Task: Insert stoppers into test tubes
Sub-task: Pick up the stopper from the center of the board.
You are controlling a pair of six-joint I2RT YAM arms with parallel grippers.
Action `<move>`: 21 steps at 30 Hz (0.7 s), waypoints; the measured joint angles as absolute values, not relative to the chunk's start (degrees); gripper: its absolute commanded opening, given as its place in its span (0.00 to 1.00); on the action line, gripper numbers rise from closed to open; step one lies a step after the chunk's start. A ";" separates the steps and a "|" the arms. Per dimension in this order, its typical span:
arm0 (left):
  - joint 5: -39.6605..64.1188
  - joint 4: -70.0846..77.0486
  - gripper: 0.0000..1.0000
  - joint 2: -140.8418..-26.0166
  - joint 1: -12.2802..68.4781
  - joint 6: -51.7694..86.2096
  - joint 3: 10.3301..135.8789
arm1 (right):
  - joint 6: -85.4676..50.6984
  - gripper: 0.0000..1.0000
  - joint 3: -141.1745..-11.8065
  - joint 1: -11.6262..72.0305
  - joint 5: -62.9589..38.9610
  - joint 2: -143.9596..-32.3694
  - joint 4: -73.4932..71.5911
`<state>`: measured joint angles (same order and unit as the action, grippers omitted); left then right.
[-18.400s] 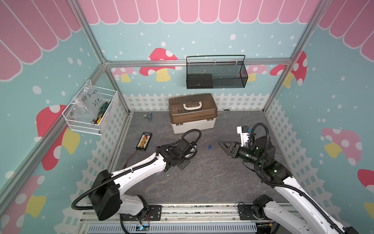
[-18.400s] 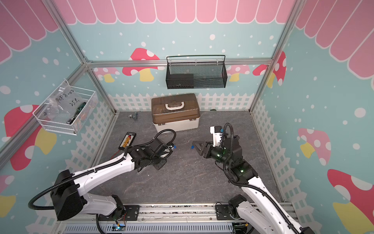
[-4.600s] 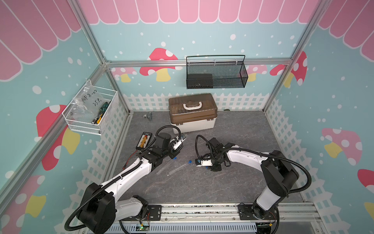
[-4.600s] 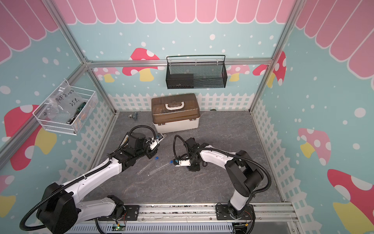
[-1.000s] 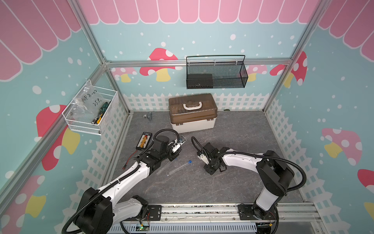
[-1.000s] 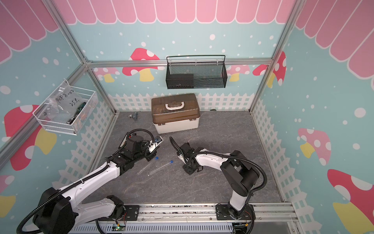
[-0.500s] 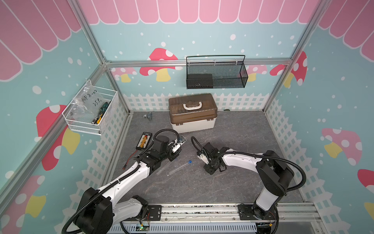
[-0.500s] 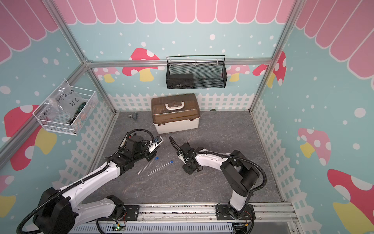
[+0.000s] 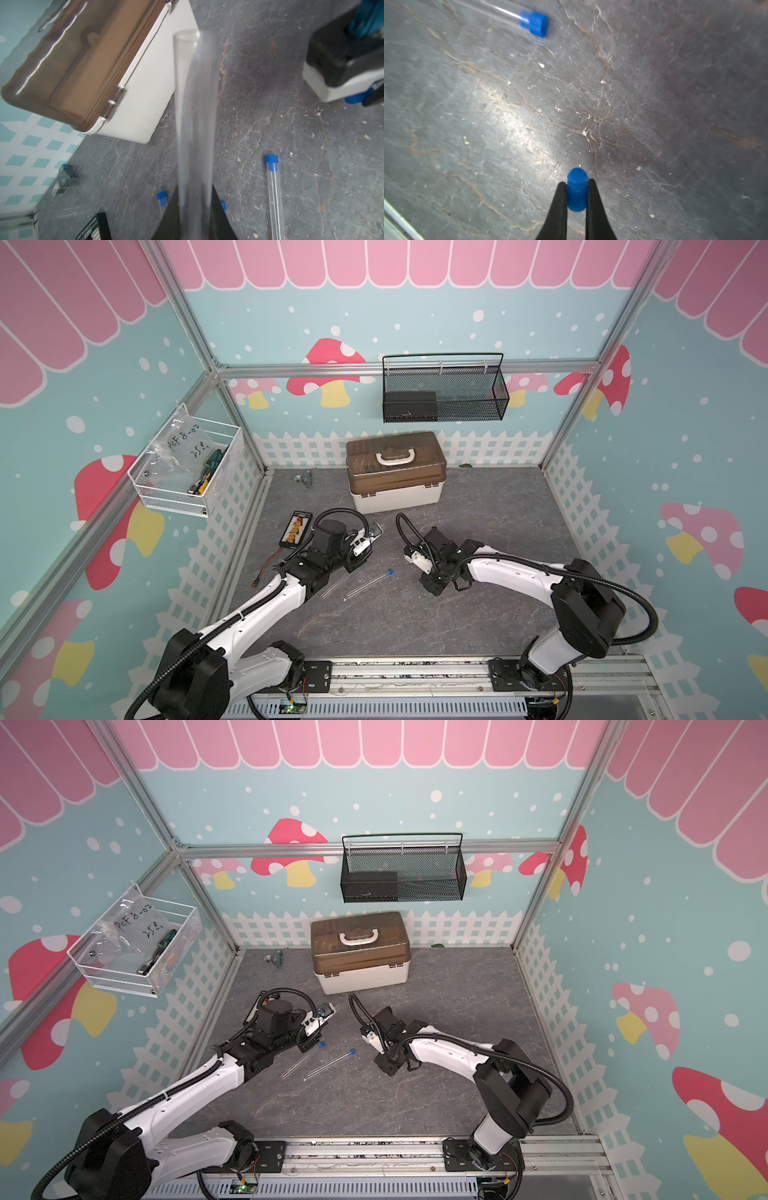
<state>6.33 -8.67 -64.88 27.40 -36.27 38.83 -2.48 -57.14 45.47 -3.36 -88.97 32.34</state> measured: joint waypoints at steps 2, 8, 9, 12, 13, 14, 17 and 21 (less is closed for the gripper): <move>7.49 -8.69 0.00 -63.96 28.08 -38.81 37.71 | -0.62 0.08 -57.19 45.47 -4.19 -85.78 33.01; 10.35 -8.82 0.00 -63.31 31.16 -47.90 36.40 | 8.08 0.07 -57.19 45.47 -7.22 -75.94 36.14; 10.79 -8.88 0.00 -63.31 31.68 -49.80 36.40 | 9.82 0.06 -57.19 45.47 -7.73 -74.56 36.95; 11.53 -9.06 0.00 -63.46 33.47 -55.37 36.38 | 14.46 0.06 -57.69 45.47 -9.32 -71.79 40.12; 11.62 -9.10 0.00 -63.72 34.02 -57.04 36.38 | 15.70 0.05 -58.26 45.47 -10.00 -71.42 41.32; 11.62 -9.15 0.00 -64.12 34.50 -58.57 36.38 | 16.73 0.05 -59.02 45.47 -10.59 -71.33 42.39; 11.60 -8.95 0.00 -65.12 35.29 -61.76 36.16 | 18.57 0.04 -62.33 45.47 -12.53 -71.96 45.54; 11.55 -7.40 0.00 -65.14 36.16 -64.42 34.48 | 19.16 0.02 -67.46 45.50 -14.98 -75.59 47.99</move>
